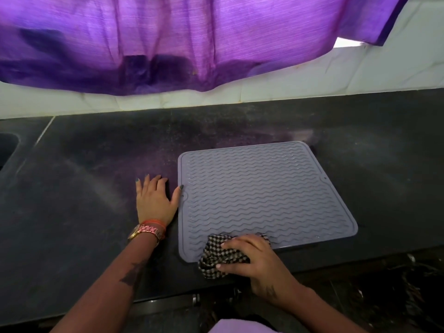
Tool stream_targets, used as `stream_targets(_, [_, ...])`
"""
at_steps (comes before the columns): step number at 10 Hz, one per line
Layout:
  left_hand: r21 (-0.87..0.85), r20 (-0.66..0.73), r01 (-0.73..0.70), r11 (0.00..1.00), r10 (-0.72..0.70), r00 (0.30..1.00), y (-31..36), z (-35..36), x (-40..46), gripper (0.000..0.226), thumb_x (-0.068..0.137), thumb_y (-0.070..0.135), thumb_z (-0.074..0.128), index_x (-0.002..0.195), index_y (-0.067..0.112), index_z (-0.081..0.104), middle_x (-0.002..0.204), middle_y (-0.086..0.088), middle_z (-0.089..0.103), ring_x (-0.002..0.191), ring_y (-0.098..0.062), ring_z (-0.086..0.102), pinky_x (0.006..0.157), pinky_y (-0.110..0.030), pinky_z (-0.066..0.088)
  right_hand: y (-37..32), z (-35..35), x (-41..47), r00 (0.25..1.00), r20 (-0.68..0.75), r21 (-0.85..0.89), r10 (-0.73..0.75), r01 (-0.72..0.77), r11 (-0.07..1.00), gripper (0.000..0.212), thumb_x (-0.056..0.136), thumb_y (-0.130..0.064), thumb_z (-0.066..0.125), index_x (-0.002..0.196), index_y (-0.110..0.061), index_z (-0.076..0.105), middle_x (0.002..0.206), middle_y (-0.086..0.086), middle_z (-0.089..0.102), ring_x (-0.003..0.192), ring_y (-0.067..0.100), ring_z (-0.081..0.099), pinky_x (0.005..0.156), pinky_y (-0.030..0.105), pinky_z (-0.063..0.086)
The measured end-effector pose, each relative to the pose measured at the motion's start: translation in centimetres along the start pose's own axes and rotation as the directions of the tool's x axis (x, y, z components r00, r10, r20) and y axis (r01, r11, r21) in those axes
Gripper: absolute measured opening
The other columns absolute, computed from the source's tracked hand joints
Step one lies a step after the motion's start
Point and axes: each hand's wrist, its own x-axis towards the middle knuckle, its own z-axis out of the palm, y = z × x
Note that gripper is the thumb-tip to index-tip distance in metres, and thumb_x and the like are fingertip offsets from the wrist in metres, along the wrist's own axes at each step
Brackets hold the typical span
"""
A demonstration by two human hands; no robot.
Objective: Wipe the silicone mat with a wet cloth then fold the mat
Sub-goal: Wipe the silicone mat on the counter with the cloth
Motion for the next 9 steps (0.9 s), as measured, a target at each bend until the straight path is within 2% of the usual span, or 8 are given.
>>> stream_targets(2, [-0.008,0.016,0.004,1.000,-0.004,1.000,0.1,-0.2,0.0,0.065,0.084,0.056,0.035,0.116,0.005,0.060,0.129,-0.018,0.056,0.133,-0.037,0.036,0.117,-0.048,0.008,0.7,-1.0,-1.7,0.995,-0.086,-0.020,0.056,-0.058,0.998,0.048,0.073,-0.001,0.053,0.107,-0.029,0.071,0.122,0.003,0.061,0.112,0.017,0.045,0.092,0.038,0.043])
stream_targets(3, [-0.012,0.015,0.011,1.000,-0.011,1.000,0.1,-0.3,-0.1,0.066,0.084,0.056,0.035,0.117,0.005,0.059,0.130,-0.017,0.055,0.134,-0.036,0.035,0.117,-0.047,0.008,1.9,-1.8,-2.4,0.984,-0.147,-0.065,0.098,-0.109,0.992,0.048,0.076,-0.002,0.043,0.105,-0.027,0.072,0.122,0.004,0.061,0.112,0.018,0.045,0.092,0.039,0.043])
stream_targets(4, [-0.010,0.026,0.013,1.000,-0.013,1.000,0.1,-0.3,0.0,0.066,0.084,0.056,0.035,0.117,0.005,0.059,0.130,-0.017,0.055,0.134,-0.036,0.035,0.117,-0.047,0.008,2.6,-2.2,-2.8,0.988,-0.117,-0.096,0.099,-0.110,0.989,0.050,0.075,-0.002,0.044,0.107,-0.028,0.071,0.123,0.005,0.060,0.113,0.018,0.043,0.094,0.039,0.041])
stream_targets(5, [-0.013,0.025,0.014,1.000,-0.013,1.000,0.1,-0.3,0.0,0.065,0.084,0.056,0.035,0.117,0.006,0.059,0.130,-0.017,0.055,0.134,-0.036,0.035,0.117,-0.048,0.008,3.4,-2.3,-2.4,0.987,-0.125,-0.023,0.106,-0.110,0.994,0.059,0.069,0.011,0.054,0.108,-0.029,0.070,0.126,-0.001,0.056,0.116,0.015,0.043,0.096,0.029,0.039])
stream_targets(6, [-0.010,0.024,0.012,1.000,-0.012,1.000,0.0,-0.2,0.0,0.064,0.084,0.056,0.036,0.117,0.006,0.060,0.130,-0.017,0.055,0.134,-0.036,0.035,0.117,-0.047,0.008,4.6,-2.6,-2.1,0.972,-0.192,-0.011,0.133,-0.138,0.990,0.057,0.073,0.012,0.050,0.109,-0.028,0.070,0.127,-0.002,0.055,0.117,0.017,0.046,0.099,0.029,0.036])
stream_targets(7, [-0.015,0.031,0.011,1.000,-0.010,0.999,0.0,-0.2,0.0,0.063,0.085,0.056,0.037,0.117,0.006,0.059,0.131,-0.017,0.055,0.134,-0.036,0.035,0.117,-0.048,0.008,5.2,-2.3,-1.8,0.971,-0.179,-0.057,0.161,-0.173,0.983,0.062,0.065,0.018,0.052,0.104,-0.026,0.072,0.123,0.003,0.059,0.113,0.019,0.047,0.095,0.033,0.039])
stream_targets(8, [-0.013,0.021,0.011,1.000,-0.010,1.000,-0.1,-0.1,0.1,0.064,0.084,0.057,0.036,0.117,0.007,0.060,0.130,-0.016,0.055,0.134,-0.036,0.036,0.117,-0.048,0.008,5.8,-2.8,-1.3,0.980,-0.162,-0.041,0.113,-0.122,0.992,0.058,0.066,0.016,0.053,0.101,-0.025,0.073,0.120,0.003,0.061,0.111,0.016,0.046,0.094,0.031,0.041])
stream_targets(9, [-0.012,0.019,0.009,1.000,-0.009,1.000,-0.1,0.0,0.2,0.064,0.084,0.057,0.035,0.115,0.007,0.060,0.129,-0.016,0.056,0.133,-0.036,0.036,0.117,-0.048,0.010,6.7,-3.8,0.2,0.973,-0.190,-0.012,0.128,-0.132,0.991,0.053,0.070,0.016,0.054,0.101,-0.022,0.073,0.120,0.004,0.062,0.110,0.022,0.053,0.094,0.038,0.043])
